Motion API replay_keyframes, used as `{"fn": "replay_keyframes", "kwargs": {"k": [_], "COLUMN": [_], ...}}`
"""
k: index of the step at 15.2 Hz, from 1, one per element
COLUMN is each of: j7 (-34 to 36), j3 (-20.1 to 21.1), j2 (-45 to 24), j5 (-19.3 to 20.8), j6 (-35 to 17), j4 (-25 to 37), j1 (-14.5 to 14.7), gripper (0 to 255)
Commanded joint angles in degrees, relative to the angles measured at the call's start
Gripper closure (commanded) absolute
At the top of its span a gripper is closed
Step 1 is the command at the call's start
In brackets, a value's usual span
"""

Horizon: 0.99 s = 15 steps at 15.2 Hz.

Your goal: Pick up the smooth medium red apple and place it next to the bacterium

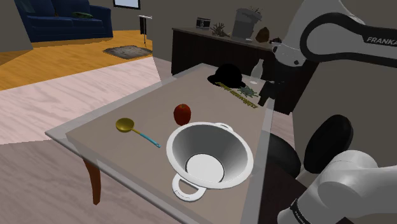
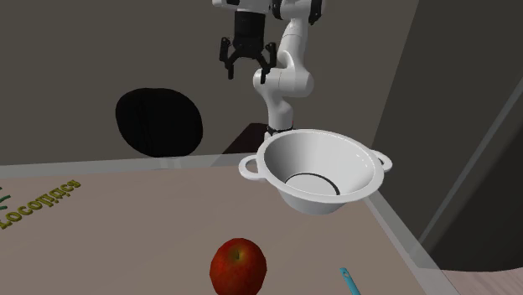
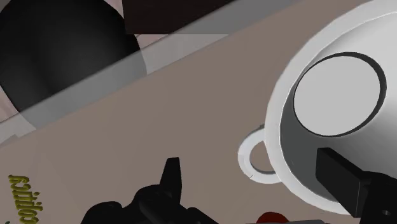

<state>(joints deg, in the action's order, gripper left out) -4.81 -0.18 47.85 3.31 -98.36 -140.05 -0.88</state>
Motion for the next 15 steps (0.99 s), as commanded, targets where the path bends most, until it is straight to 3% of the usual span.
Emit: {"fn": "replay_keyframes", "kwargs": {"k": [1,8,15], "j7": [0.0,4.58,9.12], "j3": [0.0,3.58,6.67], "j2": [0.0,-16.16,-32.59], "j5": [0.0,-1.13,-0.43], "j6": [0.0,-7.47,-11.53], "j4": [0.0,7.2,18.0], "j1": [0.0,0.73,0.98], "gripper": [0,0,0]}}
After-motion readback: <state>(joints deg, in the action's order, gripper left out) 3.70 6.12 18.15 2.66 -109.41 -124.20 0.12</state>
